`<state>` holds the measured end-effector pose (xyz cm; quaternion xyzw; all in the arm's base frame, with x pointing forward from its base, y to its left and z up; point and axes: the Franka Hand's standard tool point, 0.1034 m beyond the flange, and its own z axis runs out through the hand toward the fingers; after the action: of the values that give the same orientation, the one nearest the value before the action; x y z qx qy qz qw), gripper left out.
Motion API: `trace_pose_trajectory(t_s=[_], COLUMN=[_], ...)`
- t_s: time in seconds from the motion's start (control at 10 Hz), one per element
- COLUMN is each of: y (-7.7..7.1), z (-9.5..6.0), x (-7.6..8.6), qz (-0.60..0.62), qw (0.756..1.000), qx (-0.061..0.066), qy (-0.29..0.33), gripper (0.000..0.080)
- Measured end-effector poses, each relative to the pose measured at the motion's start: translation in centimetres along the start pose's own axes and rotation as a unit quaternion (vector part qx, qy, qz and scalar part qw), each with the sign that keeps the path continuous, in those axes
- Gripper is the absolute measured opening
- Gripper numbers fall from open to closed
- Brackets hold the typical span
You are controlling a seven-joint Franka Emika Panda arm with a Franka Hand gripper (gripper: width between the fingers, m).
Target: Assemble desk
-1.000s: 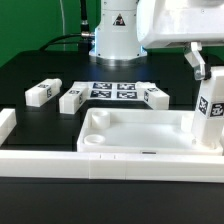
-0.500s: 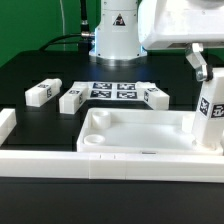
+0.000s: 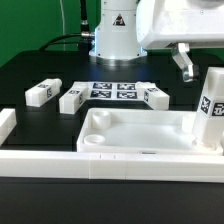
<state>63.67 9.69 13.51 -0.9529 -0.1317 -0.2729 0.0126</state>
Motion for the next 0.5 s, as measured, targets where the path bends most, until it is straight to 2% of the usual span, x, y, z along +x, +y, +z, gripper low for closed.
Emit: trace_pose_trajectory(t_s=[0.5], y=[0.5], z=[-2.3], x=[1.8], qz=[0.0], qw=[1.0], qx=[0.004], qy=[-0.011], gripper=[0.0649])
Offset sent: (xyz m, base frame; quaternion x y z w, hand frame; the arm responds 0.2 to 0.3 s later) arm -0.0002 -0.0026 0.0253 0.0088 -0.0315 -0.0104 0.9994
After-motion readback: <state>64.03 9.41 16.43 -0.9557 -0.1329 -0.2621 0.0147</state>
